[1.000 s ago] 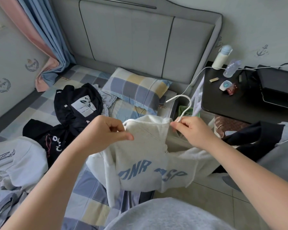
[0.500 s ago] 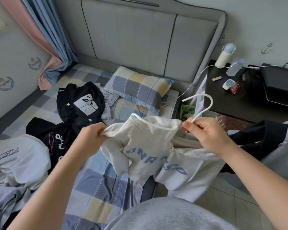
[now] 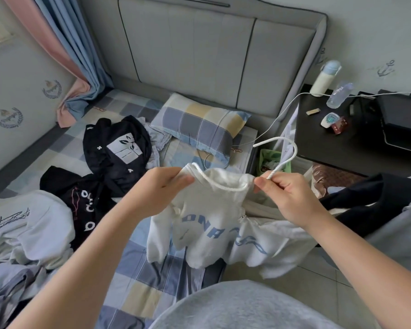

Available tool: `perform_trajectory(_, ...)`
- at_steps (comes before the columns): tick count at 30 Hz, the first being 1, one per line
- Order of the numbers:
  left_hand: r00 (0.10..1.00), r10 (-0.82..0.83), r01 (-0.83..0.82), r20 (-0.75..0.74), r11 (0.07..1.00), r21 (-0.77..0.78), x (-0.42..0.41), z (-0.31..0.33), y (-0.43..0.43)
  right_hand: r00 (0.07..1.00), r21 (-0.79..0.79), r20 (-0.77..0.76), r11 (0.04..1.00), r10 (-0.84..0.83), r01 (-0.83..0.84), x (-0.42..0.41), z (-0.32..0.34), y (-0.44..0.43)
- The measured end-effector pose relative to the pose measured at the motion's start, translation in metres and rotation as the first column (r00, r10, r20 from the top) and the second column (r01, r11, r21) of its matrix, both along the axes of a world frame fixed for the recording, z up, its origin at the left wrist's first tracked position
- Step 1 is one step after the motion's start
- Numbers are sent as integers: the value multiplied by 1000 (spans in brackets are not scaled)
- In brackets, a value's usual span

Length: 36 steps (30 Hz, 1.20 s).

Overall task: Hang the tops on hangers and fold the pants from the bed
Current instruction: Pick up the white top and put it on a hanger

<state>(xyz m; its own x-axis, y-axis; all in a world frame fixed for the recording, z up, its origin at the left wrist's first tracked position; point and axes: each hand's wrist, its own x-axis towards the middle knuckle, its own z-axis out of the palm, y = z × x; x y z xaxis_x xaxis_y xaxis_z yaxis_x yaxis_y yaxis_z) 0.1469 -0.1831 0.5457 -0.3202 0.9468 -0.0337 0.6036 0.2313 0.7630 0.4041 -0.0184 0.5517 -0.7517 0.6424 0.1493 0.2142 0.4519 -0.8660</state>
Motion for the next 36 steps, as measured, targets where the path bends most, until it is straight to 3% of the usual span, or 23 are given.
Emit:
perform_trajectory(3,999,30,-28,-18,995,99,7,1,8,1000,-10,24,1000,9,-9,-3,4,-2)
perform_trajectory(7,989,-74,104,-130,965,239,23,1,13,995,6,84,998,55,-56,-13,11,-3)
perform_trajectory(13,953,-96,134,-286,984,115,27,-5,28,995,-26,82,998,58,-56,-25,9,-2)
perform_trajectory(18,976,97,-70,-196,988,138,25,-9,33,982,-63,170,995,82,-72,-19,1,9)
perform_trajectory(22,967,254,-246,-16,948,203,4,-15,23,928,83,368,996,-62,33,22,-23,34)
perform_trajectory(26,949,307,-315,71,915,254,-12,-8,14,852,23,503,987,-148,159,59,-60,54)
perform_trajectory(30,956,277,-293,99,915,275,-15,-1,13,905,-175,381,946,-192,274,59,-81,67)
perform_trajectory(36,968,234,-251,94,931,267,-18,3,10,936,-150,189,933,-298,327,45,-61,66)
